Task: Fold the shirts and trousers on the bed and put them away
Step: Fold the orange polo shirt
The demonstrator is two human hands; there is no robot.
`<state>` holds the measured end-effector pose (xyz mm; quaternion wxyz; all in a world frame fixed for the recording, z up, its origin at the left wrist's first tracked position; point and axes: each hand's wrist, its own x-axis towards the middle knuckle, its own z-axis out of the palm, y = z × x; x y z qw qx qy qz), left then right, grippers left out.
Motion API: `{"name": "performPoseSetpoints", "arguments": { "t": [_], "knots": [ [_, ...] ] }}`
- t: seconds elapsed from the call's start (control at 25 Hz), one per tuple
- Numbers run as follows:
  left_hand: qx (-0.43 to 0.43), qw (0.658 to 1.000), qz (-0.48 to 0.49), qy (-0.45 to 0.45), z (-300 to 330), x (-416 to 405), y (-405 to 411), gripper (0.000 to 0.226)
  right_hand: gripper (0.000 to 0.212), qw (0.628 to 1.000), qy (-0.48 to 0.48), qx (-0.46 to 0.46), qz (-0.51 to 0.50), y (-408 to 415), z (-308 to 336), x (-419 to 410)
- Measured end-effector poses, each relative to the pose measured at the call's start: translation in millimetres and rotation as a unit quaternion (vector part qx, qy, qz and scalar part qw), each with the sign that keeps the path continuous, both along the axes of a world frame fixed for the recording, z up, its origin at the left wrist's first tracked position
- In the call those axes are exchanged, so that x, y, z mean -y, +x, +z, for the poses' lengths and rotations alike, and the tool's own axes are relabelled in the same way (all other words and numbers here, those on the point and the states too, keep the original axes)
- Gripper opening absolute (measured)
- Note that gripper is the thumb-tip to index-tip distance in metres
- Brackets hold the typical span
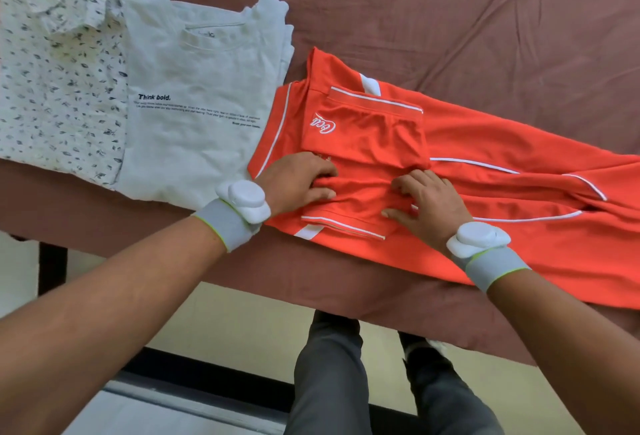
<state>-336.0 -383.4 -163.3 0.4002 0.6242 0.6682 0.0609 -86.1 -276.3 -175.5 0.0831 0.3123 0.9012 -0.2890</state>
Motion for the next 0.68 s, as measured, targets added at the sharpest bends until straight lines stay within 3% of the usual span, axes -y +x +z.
{"name": "performPoseSetpoints", "arguments": {
  "t": [0.2, 0.36, 0.48, 0.6, 0.68],
  "knots": [
    [0.042, 0.996, 0.054, 0.064, 8.2, -6.4, -6.3, 0.020, 0.050, 0.994, -0.075, 0.053, -0.057, 6.3, 7.5, -14.6],
    [0.067, 0.995, 0.067, 0.044, 18.0, -17.2, -22.7, 0.018, 0.024, 0.985, -0.119, 0.057, -0.107, 11.2, 9.1, -29.6],
    [0.036, 0.989, 0.125, 0.076, 10.9, -18.3, -23.4, 0.022, 0.016, 0.983, -0.093, -0.008, -0.156, 19.6, 9.3, -36.6],
    [-0.030, 0.985, 0.161, 0.063, -1.6, -11.2, -17.1, 0.028, 0.026, 0.977, -0.086, 0.055, -0.187, 21.8, 4.8, -42.0],
    [-0.082, 0.977, 0.163, 0.111, -4.6, -10.7, -10.2, 0.036, 0.037, 0.978, -0.097, 0.088, -0.162, 29.3, 7.3, -47.1]
  ]
}}
